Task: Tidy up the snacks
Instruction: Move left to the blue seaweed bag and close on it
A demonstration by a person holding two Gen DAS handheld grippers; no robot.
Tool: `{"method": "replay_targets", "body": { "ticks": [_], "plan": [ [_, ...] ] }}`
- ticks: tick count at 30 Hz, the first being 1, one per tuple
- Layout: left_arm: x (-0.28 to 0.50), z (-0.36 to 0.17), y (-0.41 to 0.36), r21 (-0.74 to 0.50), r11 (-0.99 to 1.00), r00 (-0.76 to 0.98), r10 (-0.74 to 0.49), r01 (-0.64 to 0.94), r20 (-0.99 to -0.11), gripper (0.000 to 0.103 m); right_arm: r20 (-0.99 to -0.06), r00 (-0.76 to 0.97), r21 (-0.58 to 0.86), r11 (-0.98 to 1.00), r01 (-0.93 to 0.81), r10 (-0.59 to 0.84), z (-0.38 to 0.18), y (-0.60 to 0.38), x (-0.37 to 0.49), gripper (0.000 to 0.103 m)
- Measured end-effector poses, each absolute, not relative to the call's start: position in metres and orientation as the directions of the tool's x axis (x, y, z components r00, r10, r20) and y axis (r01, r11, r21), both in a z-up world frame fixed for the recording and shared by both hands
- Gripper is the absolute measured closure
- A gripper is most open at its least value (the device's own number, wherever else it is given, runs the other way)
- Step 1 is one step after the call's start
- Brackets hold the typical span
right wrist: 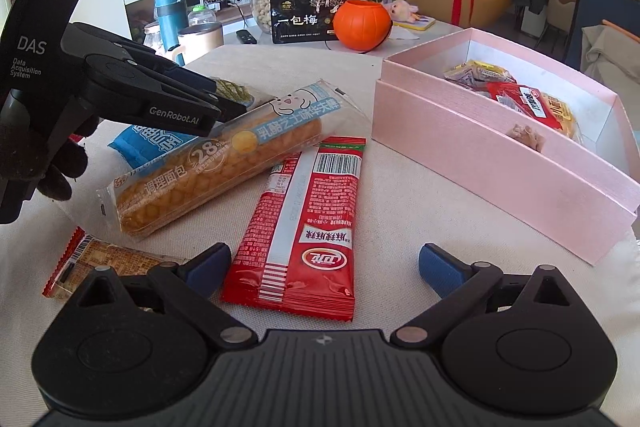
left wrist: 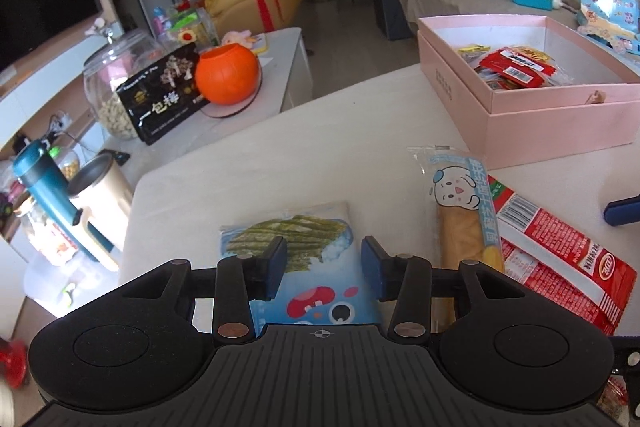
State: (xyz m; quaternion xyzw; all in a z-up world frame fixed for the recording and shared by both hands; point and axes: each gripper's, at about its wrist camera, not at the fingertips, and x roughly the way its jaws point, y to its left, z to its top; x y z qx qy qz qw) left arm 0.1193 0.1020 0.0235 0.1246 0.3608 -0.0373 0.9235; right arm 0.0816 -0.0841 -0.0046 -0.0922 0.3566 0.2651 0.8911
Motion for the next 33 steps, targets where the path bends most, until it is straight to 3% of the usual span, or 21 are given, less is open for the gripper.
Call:
{"method": "replay_targets", "body": {
  "ticks": [4, 8, 12, 16, 22, 24, 27, 33],
  "plan": [
    [0.119, 0.018, 0.102, 0.194, 0.959, 0.719, -0.015, 0.207, -0.695, 0.048, -0.684, 0.605, 0.025, 0.842, -0.538, 0.407, -0.005, -0.084, 0.082, 0.003],
    [0.126, 0.020, 0.109, 0.093, 0.972, 0.704, -0.090, 0.218, -0.705, 0.044, -0.685, 0.605, 0.025, 0.842, -0.538, 0.407, -0.005, -0.084, 0.082, 0.003],
    [0.126, 0.024, 0.121, 0.025, 0.980, 0.707, -0.126, 0.199, -0.696, 0.045, -0.684, 0.605, 0.025, 0.842, -0.538, 0.407, -0.005, -0.084, 0.082, 0.003],
    [0.121, 0.028, 0.136, 0.122, 0.988, 0.746, 0.010, 0.096, -0.666, 0.050, -0.684, 0.605, 0.025, 0.842, -0.538, 0.407, -0.005, -0.084, 0.082, 0.003],
    [0.121, 0.026, 0.139, 0.044, 0.987, 0.716, -0.082, 0.156, -0.693, 0.049, -0.685, 0.605, 0.024, 0.842, -0.538, 0.407, -0.005, -0.084, 0.082, 0.003],
    [0.126, 0.024, 0.136, 0.006, 0.983, 0.699, -0.125, 0.182, -0.704, 0.041, -0.685, 0.605, 0.024, 0.842, -0.538, 0.406, -0.004, -0.084, 0.082, 0.003],
    [0.129, 0.019, 0.123, 0.057, 0.972, 0.691, -0.120, 0.228, -0.713, 0.022, -0.685, 0.605, 0.024, 0.842, -0.538, 0.406, -0.004, -0.084, 0.082, 0.003],
    [0.127, 0.020, 0.121, 0.102, 0.968, 0.693, -0.087, 0.227, -0.716, 0.021, -0.685, 0.605, 0.024, 0.842, -0.539, 0.407, -0.004, -0.084, 0.082, 0.003]
  ]
}}
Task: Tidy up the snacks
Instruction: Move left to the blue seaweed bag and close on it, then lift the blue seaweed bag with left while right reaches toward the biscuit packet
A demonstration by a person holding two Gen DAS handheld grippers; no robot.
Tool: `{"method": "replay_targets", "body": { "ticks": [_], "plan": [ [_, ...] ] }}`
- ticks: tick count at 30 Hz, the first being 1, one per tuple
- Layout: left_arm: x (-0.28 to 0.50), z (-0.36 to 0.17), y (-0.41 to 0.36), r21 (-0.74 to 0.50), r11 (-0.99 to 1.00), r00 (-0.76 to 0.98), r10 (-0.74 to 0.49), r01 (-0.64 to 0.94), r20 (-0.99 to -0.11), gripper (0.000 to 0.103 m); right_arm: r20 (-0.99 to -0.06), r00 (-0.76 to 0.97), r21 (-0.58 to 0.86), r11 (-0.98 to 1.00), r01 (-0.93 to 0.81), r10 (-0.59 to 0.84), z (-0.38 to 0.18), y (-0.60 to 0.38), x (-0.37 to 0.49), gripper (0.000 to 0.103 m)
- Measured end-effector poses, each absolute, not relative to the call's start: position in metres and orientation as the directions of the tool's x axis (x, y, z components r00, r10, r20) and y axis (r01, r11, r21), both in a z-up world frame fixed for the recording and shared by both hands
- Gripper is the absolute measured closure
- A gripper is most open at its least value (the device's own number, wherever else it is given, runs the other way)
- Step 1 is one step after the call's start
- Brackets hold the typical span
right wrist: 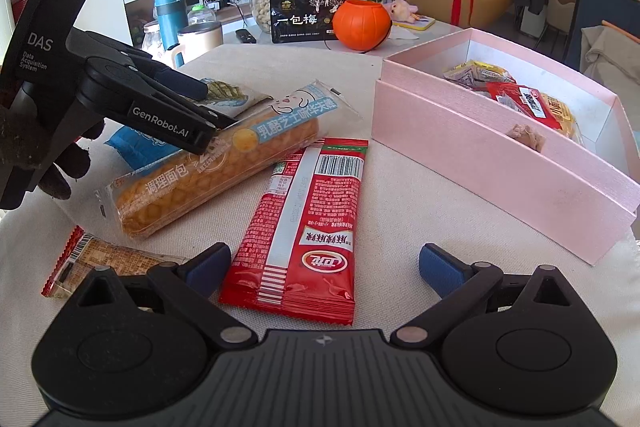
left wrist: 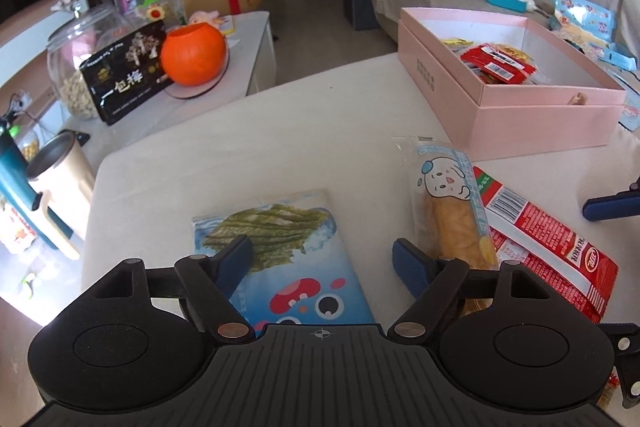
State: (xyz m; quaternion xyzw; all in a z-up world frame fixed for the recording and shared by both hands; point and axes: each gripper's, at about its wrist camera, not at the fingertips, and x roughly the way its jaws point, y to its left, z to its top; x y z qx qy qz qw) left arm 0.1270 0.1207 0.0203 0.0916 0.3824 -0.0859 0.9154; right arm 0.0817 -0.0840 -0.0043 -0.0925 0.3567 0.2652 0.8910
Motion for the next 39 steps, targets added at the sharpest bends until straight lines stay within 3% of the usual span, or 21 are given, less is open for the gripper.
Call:
{"method": "replay_targets", "body": {
  "ticks": [5, 10, 13, 21, 27, 36, 39],
  "plan": [
    [0.129, 0.018, 0.139, 0.214, 0.968, 0.693, 0.067, 0.127, -0.718, 0.022, -0.685, 0.605, 0.024, 0.842, -0.539, 0.406, -0.004, -0.084, 0.082, 0.003],
    [0.135, 0.017, 0.163, 0.132, 0.990, 0.686, 0.058, 0.055, -0.725, 0.015, -0.685, 0.605, 0.024, 0.842, -0.539, 0.406, -0.004, -0.084, 0.082, 0.003],
    [0.140, 0.014, 0.184, -0.024, 1.000, 0.675, -0.016, -0.003, -0.737, 0.013, -0.685, 0.605, 0.024, 0.842, -0.539, 0.406, -0.004, -0.084, 0.082, 0.003],
    [0.136, 0.015, 0.190, -0.064, 0.998, 0.683, -0.057, 0.015, -0.728, 0.012, -0.685, 0.605, 0.024, 0.842, -0.539, 0.407, -0.004, -0.084, 0.082, 0.003],
    [0.133, 0.018, 0.176, -0.017, 0.999, 0.644, -0.040, 0.042, -0.764, 0.015, -0.691, 0.591, 0.031, 0.835, -0.550, 0.415, -0.005, -0.084, 0.083, 0.000],
    [0.061, 0.067, 0.165, -0.147, 0.989, 0.769, -0.111, 0.023, -0.629, 0.018, -0.735, 0.541, 0.028, 0.815, -0.579, 0.409, 0.000, -0.084, 0.088, 0.000],
    [0.040, 0.074, 0.158, -0.185, 0.982, 0.753, -0.156, 0.046, -0.639, 0.018, -0.729, 0.527, 0.046, 0.800, -0.599, 0.436, 0.015, -0.088, 0.076, 0.004]
  ]
}}
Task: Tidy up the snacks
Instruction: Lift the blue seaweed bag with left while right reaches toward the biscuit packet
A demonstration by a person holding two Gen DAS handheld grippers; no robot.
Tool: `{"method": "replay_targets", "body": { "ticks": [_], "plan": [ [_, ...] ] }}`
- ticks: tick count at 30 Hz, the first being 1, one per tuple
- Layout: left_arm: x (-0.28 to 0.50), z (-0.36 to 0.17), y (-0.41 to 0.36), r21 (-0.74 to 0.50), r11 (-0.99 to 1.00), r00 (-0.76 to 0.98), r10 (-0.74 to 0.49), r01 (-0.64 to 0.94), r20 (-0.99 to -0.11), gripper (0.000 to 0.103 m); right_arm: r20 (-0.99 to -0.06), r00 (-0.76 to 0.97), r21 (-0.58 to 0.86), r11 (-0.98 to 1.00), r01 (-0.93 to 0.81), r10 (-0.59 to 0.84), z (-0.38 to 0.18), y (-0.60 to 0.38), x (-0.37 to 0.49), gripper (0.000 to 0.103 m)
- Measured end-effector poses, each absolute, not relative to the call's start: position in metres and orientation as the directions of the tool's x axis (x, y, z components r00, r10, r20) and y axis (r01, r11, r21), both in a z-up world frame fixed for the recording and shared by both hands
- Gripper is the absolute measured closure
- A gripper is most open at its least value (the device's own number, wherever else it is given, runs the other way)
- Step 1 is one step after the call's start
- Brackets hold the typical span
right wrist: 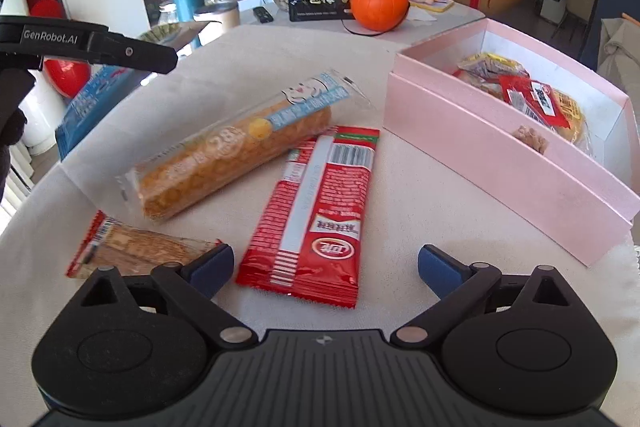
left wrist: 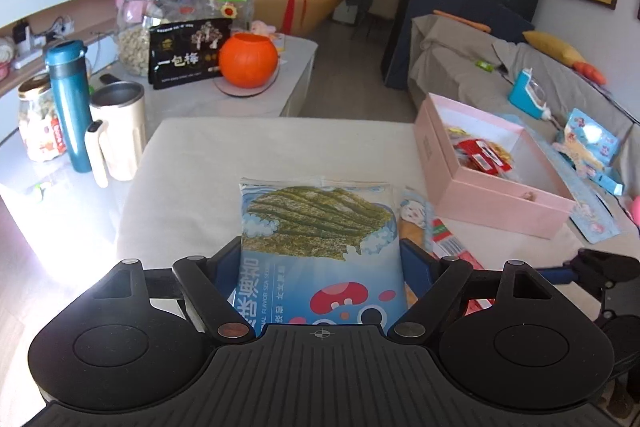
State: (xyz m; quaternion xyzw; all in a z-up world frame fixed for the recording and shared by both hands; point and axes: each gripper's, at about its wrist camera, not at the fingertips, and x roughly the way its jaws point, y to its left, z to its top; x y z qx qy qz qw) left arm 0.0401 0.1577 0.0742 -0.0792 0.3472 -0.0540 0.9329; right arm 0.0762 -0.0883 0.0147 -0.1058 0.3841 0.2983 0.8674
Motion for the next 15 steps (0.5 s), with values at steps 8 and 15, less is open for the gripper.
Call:
{"method": "replay_targets", "body": {
  "ticks": [8, 15],
  "plan": [
    [0.008, 0.059, 0.151, -0.134, 0.990, 0.708, -0.072, -0.032, -0.703, 0.018, -0.729, 0.416, 0.067, 0.661, -0.747, 0.544, 0.028, -0.049, 0.037, 0.004],
    [-0.003, 0.056, 0.130, -0.157, 0.987, 0.693, -0.127, 0.020, -0.710, 0.018, -0.764, 0.465, -0.070, 0.660, -0.748, 0.447, 0.014, -0.023, 0.033, 0.006]
  ]
}}
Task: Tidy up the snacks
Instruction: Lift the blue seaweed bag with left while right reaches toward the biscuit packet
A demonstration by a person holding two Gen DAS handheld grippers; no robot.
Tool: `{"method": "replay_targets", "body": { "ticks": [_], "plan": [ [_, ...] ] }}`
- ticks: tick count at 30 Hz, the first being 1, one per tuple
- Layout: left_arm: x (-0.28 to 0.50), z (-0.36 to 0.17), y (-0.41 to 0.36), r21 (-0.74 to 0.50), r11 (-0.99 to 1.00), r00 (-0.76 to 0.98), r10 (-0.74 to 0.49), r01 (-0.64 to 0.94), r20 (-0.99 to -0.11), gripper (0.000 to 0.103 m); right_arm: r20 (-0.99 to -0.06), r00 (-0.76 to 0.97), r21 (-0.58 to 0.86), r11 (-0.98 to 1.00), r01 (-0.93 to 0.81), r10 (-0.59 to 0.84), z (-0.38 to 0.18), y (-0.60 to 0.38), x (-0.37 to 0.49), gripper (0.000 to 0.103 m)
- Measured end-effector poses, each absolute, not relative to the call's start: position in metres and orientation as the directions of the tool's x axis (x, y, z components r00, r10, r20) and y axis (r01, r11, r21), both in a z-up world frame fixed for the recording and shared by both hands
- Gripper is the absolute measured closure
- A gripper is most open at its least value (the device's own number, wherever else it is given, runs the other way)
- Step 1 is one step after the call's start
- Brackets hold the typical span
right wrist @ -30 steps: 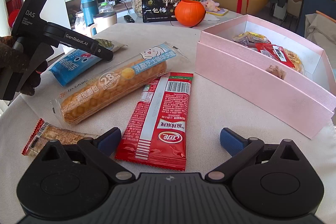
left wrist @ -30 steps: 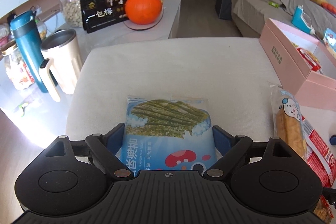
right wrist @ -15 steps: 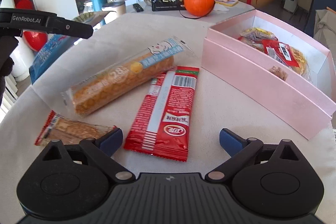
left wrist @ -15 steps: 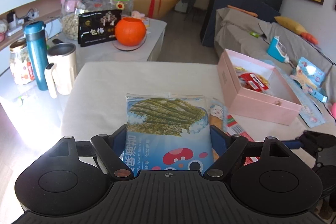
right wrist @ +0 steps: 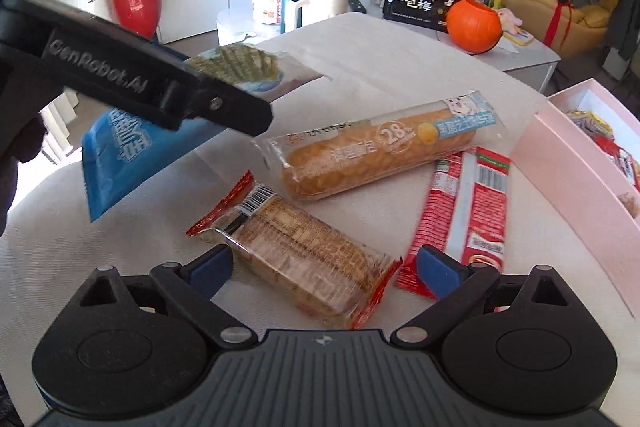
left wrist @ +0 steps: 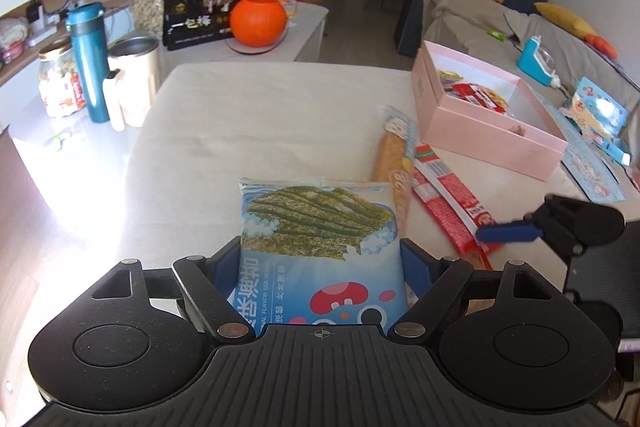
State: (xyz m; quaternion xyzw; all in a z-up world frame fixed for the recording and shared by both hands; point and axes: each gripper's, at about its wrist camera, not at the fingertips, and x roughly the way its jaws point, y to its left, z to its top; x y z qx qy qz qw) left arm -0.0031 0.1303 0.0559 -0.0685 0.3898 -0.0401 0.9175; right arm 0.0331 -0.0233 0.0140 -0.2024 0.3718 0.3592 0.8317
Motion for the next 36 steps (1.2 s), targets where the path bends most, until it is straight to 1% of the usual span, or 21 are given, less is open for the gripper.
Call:
{"method": "replay_targets", "body": {
  "ticks": [4, 8, 11, 17, 20, 23, 26, 29, 33, 36],
  "plan": [
    [0.003, 0.044, 0.099, -0.176, 0.978, 0.657, -0.205, 0.111, -0.725, 0.018, -0.755, 0.577, -0.200, 0.728, -0.655, 0.312, 0.015, -0.057, 0.048, 0.006],
    [0.010, 0.034, 0.076, -0.201, 0.965, 0.632, -0.263, 0.170, -0.729, 0.018, -0.765, 0.608, -0.200, 0.818, -0.539, 0.213, 0.018, -0.102, 0.071, 0.006],
    [0.013, 0.031, 0.070, -0.173, 0.969, 0.642, -0.245, 0.174, -0.727, 0.018, -0.756, 0.633, -0.208, 0.856, -0.473, 0.167, 0.021, -0.125, 0.077, 0.006],
    [0.020, 0.032, 0.088, -0.085, 0.993, 0.681, -0.117, 0.081, -0.723, 0.018, -0.761, 0.577, -0.084, 0.837, -0.541, 0.296, 0.034, -0.120, 0.058, 0.006],
    [0.020, 0.031, 0.102, -0.092, 0.995, 0.681, -0.097, 0.044, -0.725, 0.018, -0.760, 0.544, -0.061, 0.795, -0.603, 0.354, 0.035, -0.091, 0.047, 0.006],
    [0.017, 0.031, 0.110, -0.094, 0.995, 0.681, -0.087, 0.026, -0.727, 0.018, -0.750, 0.534, -0.074, 0.753, -0.654, 0.390, 0.032, -0.062, 0.039, 0.006],
    [0.015, 0.030, 0.113, -0.099, 0.995, 0.679, -0.087, 0.021, -0.729, 0.018, -0.743, 0.539, -0.098, 0.733, -0.673, 0.396, 0.028, -0.040, 0.042, 0.006],
    [0.013, 0.030, 0.119, -0.113, 0.994, 0.682, -0.086, 0.006, -0.726, 0.018, -0.755, 0.524, -0.080, 0.738, -0.670, 0.394, 0.023, -0.032, 0.055, 0.007],
    [0.012, 0.028, 0.119, -0.117, 0.993, 0.682, -0.094, 0.013, -0.725, 0.018, -0.757, 0.542, -0.076, 0.774, -0.628, 0.366, 0.022, -0.047, 0.068, 0.008],
    [0.009, 0.030, 0.115, -0.158, 0.987, 0.692, -0.136, 0.032, -0.709, 0.018, -0.764, 0.563, -0.103, 0.802, -0.589, 0.315, 0.021, -0.074, 0.073, 0.008]
  ]
}}
